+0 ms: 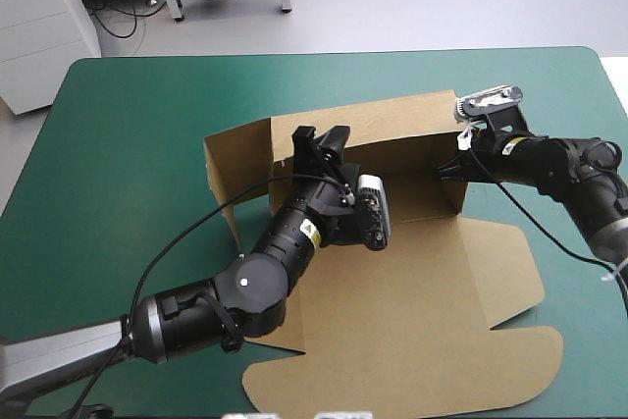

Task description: Fold the box

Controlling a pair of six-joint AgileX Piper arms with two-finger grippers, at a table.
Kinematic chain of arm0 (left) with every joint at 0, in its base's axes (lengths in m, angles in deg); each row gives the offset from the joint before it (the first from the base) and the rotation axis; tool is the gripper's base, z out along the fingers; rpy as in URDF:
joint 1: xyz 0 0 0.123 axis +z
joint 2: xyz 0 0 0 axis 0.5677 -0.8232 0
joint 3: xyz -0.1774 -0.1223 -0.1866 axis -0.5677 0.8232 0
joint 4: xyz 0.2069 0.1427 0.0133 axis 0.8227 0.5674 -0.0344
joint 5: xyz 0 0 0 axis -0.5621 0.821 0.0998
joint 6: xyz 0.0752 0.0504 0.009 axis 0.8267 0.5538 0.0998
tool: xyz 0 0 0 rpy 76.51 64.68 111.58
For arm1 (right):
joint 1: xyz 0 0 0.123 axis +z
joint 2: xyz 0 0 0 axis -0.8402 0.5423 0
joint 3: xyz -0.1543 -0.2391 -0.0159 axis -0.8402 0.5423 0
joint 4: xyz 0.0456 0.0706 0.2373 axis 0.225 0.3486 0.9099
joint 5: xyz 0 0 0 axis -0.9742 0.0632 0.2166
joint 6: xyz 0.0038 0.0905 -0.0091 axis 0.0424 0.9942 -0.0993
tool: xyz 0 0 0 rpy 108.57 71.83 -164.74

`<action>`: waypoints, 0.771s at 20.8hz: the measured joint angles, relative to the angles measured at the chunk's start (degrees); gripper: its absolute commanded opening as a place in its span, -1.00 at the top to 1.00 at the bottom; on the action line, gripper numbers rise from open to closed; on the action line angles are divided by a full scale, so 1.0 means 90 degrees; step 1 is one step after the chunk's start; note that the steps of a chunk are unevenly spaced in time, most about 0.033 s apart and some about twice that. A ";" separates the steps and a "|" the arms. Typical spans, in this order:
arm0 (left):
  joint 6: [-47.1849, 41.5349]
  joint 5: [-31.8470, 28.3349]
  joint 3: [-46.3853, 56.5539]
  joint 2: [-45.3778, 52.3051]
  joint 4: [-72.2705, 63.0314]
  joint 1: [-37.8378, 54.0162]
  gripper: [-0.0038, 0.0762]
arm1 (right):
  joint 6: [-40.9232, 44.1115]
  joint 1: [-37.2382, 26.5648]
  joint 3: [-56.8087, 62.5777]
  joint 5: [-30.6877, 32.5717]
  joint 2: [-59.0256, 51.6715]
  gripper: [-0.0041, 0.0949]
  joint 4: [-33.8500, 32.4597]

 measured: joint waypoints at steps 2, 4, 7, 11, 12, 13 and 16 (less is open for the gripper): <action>0.0229 0.0286 -0.0130 0.0000 -0.0230 -0.0310 -0.13 | 0.0183 0.0000 -0.0062 0.0079 0.0000 0.94 -0.0247; 0.0368 0.0565 -0.0216 0.0000 -0.0409 -0.0526 0.51 | 0.0259 0.0000 -0.0082 0.0174 0.0000 0.94 -0.0335; 0.1131 0.0928 -0.0404 0.0013 -0.1318 -0.0684 0.91 | 0.0315 0.0000 -0.0082 0.0334 0.0000 0.95 -0.0357; 0.2266 0.1176 -0.0856 0.0013 -0.2845 -0.0671 0.92 | 0.0334 0.0000 -0.0082 0.0360 0.0006 0.95 -0.0324; 0.2526 0.1206 -0.1211 0.0013 -0.3570 -0.0534 0.92 | 0.0334 0.0000 -0.0082 0.0367 0.0006 0.95 -0.0307; 0.2728 0.1234 -0.1429 0.0013 -0.3989 -0.0393 0.92 | 0.0334 0.0000 -0.0082 0.0372 0.0006 0.95 -0.0307; 0.3837 0.1703 -0.2577 0.0013 -0.5944 0.0723 0.92 | 0.0334 0.0000 -0.0087 0.0387 0.0006 0.95 -0.0305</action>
